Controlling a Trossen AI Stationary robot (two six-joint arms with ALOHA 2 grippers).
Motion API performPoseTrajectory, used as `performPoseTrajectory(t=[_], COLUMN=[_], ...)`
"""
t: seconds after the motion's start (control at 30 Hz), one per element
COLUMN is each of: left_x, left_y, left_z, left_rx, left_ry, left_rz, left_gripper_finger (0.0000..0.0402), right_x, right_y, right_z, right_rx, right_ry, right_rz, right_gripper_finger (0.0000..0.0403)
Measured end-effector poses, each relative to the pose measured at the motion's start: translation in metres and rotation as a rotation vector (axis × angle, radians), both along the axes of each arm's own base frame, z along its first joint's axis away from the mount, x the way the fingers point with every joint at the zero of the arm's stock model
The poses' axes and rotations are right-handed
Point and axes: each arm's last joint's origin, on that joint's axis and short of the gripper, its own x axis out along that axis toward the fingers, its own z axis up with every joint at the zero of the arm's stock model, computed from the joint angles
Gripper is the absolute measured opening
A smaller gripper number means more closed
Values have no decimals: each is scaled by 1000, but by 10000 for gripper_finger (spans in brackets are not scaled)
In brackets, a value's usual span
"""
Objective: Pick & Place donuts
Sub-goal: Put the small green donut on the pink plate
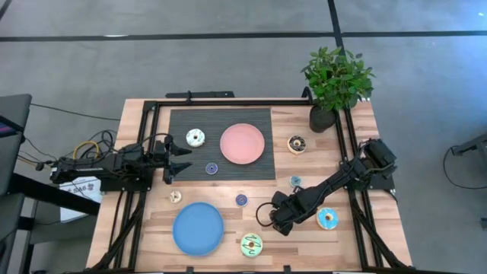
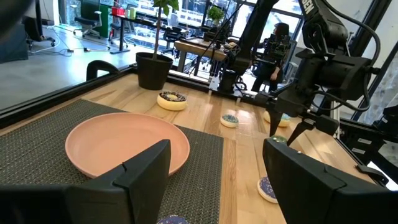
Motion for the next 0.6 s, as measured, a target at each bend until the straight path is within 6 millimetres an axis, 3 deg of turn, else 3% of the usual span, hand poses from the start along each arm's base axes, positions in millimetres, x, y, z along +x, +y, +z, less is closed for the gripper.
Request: performPoseTrajectory(t=[0.17, 0.47, 0.6], left_x=[0, 0, 0], left_y=[0, 0, 0], left_z=[0, 0, 0], left_rx=[0, 0, 0], left_ry=[0, 0, 0], left_rz=[0, 0, 0], left_gripper_finger=[249, 249, 249], right_x=[8, 39, 51], right_y=[5, 22, 18], right_z=[14, 65, 84], right_rx=[18, 70, 40], right_ry=[-24, -235, -316], right_rz=[29, 140, 160], right_gripper_finger=[183, 187, 185])
